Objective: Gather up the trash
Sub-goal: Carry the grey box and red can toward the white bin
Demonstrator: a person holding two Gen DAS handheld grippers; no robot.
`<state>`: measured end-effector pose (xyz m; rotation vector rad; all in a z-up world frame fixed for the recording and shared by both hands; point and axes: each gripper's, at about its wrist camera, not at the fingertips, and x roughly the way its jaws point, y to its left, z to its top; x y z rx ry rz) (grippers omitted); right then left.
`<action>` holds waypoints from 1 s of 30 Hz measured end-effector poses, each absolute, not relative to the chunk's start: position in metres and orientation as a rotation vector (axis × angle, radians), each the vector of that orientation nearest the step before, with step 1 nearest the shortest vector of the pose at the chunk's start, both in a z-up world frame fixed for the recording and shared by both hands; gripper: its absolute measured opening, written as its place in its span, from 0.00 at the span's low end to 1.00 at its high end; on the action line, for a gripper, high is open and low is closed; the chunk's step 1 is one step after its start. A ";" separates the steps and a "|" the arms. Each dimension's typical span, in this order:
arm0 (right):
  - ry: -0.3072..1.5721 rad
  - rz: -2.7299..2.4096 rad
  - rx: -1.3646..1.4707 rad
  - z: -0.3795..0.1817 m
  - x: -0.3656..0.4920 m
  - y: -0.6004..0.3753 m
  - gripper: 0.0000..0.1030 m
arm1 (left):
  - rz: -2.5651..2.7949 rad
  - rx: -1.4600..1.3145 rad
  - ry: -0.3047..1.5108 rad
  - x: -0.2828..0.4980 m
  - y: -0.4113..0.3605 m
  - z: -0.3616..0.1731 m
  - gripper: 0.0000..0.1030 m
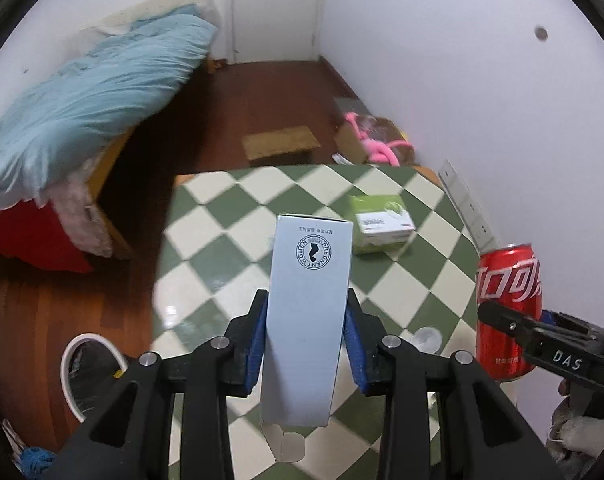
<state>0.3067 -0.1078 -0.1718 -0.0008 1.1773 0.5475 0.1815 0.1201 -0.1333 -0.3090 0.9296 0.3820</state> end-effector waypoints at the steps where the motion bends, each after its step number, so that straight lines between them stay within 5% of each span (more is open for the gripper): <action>1: 1.166 0.565 -0.001 -0.166 0.301 -0.101 0.63 | 0.392 -0.312 0.920 0.173 0.126 -0.130 0.31; 16: 1.105 0.971 -0.091 -0.115 0.155 0.098 0.63 | 0.658 -0.484 0.820 -0.015 0.281 -0.105 0.31; 30: 1.381 1.095 -0.362 -0.268 0.036 0.320 0.63 | 0.804 -0.941 1.020 -0.133 0.448 -0.277 0.31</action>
